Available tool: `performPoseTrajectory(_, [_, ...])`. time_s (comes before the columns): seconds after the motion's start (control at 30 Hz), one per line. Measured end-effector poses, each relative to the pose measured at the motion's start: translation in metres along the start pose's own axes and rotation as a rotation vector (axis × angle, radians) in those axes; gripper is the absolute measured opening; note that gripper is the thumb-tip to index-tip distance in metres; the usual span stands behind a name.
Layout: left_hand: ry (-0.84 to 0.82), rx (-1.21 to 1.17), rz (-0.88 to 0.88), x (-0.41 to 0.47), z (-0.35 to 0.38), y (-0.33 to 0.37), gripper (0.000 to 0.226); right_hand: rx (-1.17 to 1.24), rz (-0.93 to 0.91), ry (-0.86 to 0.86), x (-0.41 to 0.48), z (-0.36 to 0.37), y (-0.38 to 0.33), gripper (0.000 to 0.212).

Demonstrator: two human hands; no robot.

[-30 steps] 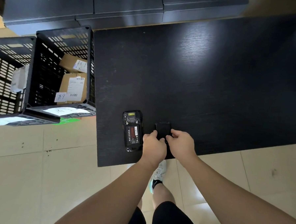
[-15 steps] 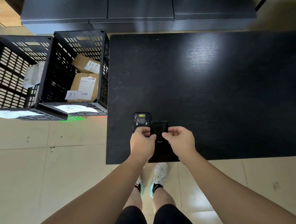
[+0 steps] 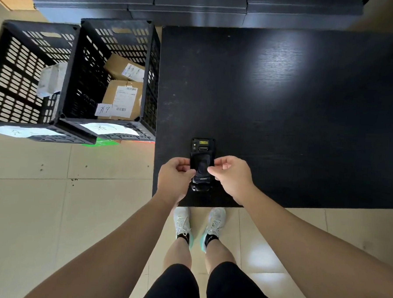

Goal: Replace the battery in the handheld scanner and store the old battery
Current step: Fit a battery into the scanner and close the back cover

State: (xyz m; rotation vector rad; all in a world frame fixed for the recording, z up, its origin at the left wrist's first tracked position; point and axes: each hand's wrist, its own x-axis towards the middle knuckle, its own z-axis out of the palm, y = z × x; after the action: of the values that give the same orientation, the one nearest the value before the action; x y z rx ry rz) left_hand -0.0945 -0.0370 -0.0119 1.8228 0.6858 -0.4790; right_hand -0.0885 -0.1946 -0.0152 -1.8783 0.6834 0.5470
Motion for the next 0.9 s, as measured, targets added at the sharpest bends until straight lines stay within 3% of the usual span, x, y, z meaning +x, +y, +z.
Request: performPoseTrajectory(0.9, [-0.039, 0.054, 0.068, -0.003, -0.004, -0.005, 0.020, -0.016, -0.027, 0.009, -0.005, 0.003, 0.013, 0.019])
